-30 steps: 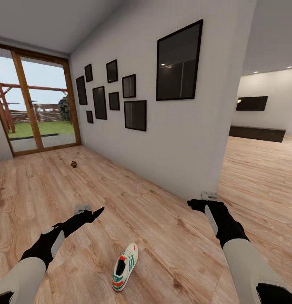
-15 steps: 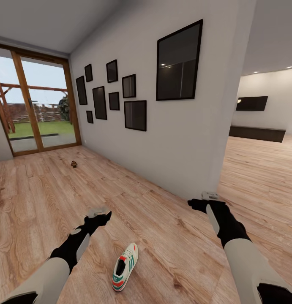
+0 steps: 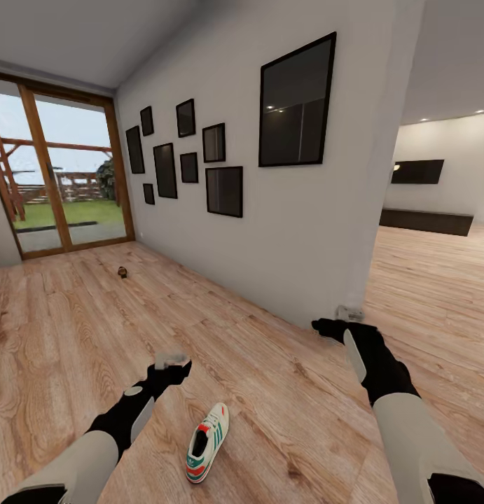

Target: Pick up the two gym shoes and the two sandals from the corridor floor and place them onto the hallstand (shoe rack) in the corridor, making sure they are on the rack and not on the floor. Arrange them so the two gym shoes are next to each other and the two sandals are next to each other.

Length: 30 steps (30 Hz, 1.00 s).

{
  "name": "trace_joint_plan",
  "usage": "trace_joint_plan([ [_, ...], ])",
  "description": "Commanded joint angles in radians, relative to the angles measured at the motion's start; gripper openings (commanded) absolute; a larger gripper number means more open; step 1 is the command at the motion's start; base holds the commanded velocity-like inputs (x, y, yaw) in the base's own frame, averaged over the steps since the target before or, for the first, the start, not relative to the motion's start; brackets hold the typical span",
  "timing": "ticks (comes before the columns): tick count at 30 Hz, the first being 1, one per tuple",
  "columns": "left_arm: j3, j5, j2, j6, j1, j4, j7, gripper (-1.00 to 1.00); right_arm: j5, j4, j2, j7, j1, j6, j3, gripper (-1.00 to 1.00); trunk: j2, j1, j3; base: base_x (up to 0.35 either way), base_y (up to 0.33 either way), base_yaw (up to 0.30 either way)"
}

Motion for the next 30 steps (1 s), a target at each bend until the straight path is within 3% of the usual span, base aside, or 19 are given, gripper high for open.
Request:
trace_joint_plan([
  [1, 0.008, -0.009, 0.0, -0.009, -0.001, 0.008, -0.008, 1.0, -0.004, -0.032, 0.0, -0.001, 0.0, 0.005, -0.001, 1.0, 0.0, 0.0, -0.001, 0.0, 0.0, 0.0],
  [6, 0.007, -0.044, 0.001, -0.025, -0.001, 0.02, -0.008, 1.0, -0.003, -0.154, 0.0, -0.001, -0.001, 0.006, -0.005, 1.0, 0.0, 0.0, -0.002, 0.0, 0.0, 0.0],
  [9, 0.007, -0.049, 0.001, -0.027, -0.001, 0.022, -0.008, 1.0, -0.004, -0.165, 0.0, -0.001, -0.001, 0.006, -0.006, 1.0, 0.0, 0.0, -0.004, 0.0, 0.0, 0.0],
  [12, 0.007, -0.051, 0.001, -0.027, -0.001, 0.024, -0.008, 1.0, -0.005, -0.173, 0.0, -0.001, 0.0, 0.006, -0.008, 1.0, -0.021, 0.011, -0.018, 0.0, 0.0, 0.0],
  [23, 0.003, -0.053, 0.012, -0.03, -0.001, 0.035, -0.014, 1.0, -0.004, -0.18, 0.0, -0.004, 0.0, 0.006, -0.009, 1.0, -0.024, 0.016, -0.078, 0.0, 0.0, 0.0],
  [30, -0.013, -0.053, 0.01, -0.095, -0.001, 0.056, -0.014, 1.0, -0.004, -0.18, 0.0, -0.004, 0.0, 0.006, -0.009, 1.0, -0.025, 0.019, -0.117, 0.0, 0.0, 0.0],
])
